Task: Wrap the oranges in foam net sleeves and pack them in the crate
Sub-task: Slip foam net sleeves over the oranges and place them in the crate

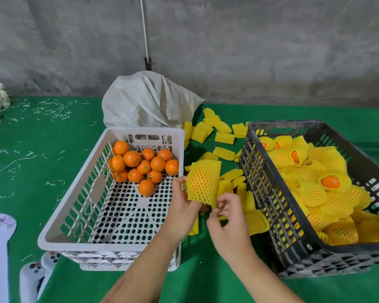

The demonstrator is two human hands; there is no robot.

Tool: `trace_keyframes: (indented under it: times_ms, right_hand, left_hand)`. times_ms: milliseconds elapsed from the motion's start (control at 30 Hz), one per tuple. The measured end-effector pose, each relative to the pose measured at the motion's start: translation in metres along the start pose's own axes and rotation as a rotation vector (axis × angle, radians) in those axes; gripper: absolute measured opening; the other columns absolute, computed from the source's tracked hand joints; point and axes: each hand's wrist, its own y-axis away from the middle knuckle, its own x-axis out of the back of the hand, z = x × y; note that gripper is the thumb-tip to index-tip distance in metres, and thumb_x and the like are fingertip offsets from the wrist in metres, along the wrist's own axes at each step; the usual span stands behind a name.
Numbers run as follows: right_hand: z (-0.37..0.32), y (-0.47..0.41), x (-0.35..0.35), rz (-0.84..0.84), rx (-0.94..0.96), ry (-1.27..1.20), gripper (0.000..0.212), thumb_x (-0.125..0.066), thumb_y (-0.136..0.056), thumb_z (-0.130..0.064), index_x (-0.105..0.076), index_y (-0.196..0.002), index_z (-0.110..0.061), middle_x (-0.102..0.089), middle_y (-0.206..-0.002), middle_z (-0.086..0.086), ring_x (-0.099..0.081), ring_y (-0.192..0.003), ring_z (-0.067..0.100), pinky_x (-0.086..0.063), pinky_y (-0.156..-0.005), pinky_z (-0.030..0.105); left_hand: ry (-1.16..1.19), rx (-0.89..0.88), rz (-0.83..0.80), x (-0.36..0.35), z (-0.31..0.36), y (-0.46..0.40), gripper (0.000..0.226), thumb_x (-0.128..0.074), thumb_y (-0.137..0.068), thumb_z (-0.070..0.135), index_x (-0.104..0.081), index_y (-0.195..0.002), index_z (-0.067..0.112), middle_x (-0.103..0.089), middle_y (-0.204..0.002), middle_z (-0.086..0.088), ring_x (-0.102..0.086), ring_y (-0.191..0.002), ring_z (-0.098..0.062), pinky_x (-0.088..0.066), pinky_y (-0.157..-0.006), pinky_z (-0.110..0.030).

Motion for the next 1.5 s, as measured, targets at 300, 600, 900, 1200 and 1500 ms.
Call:
trace_keyframes:
  times_ms: [300, 600, 900, 1200, 1500]
  right_hand:
    - [-0.017, -0.022, 0.004, -0.003, -0.481, -0.267, 0.089, -0.084, -0.079, -0.035, -0.023, -0.141, -0.053, -0.051, -0.121, -0.02, -0.059, -0.109, 0.005, -0.057, -0.089, 0.034]
    - [-0.006, -0.059, 0.089, 0.193, -0.52, -0.1, 0.098, -0.074, -0.078, -0.005, -0.018, -0.132, -0.065, -0.049, -0.131, 0.006, -0.061, -0.092, 0.019, -0.053, -0.063, 0.03]
    - [0.024, -0.097, 0.166, 0.21, -0.58, 0.341, 0.107, -0.074, -0.091, -0.034, 0.01, -0.156, -0.052, 0.022, -0.167, -0.003, -0.001, -0.156, 0.036, -0.022, -0.12, 0.059]
    - [0.055, -0.076, 0.089, -0.229, -0.008, 1.147, 0.049, -0.063, -0.09, -0.045, -0.053, -0.138, -0.045, 0.005, -0.17, 0.013, 0.002, -0.154, 0.037, -0.02, -0.119, 0.058]
    - [0.107, -0.093, 0.024, -0.611, -0.831, 0.51, 0.053, -0.069, -0.092, -0.041, -0.056, -0.143, -0.033, -0.03, -0.164, 0.007, -0.035, -0.144, 0.031, -0.036, -0.11, 0.038]
  left_hand:
    - [-0.227, -0.136, -0.192, -0.008, -0.002, 0.006, 0.05, -0.07, -0.1, 0.013, -0.038, -0.134, 0.032, -0.067, -0.1, -0.012, -0.069, -0.089, -0.032, -0.058, -0.08, -0.057]
    - [-0.218, -0.163, -0.201, -0.008, -0.009, 0.006, 0.067, -0.068, -0.1, 0.03, -0.027, -0.15, 0.046, -0.067, -0.089, 0.001, -0.067, -0.088, -0.016, -0.051, -0.088, -0.029]
    - [-0.159, -0.154, -0.148, -0.005, -0.009, 0.003, 0.048, -0.061, -0.105, 0.024, -0.04, -0.144, 0.042, -0.068, -0.097, -0.003, -0.068, -0.103, -0.019, -0.046, -0.097, -0.034]
    - [-0.117, -0.159, 0.008, 0.017, -0.001, 0.006, 0.03, -0.059, -0.105, 0.016, -0.058, -0.13, 0.033, -0.067, -0.097, 0.003, -0.064, -0.086, -0.018, -0.056, -0.077, -0.028]
    - [-0.765, -0.139, -0.212, 0.095, -0.016, -0.06, 0.031, -0.055, -0.107, 0.03, -0.055, -0.138, 0.031, -0.062, -0.11, 0.016, -0.064, -0.092, -0.005, -0.047, -0.073, -0.014]
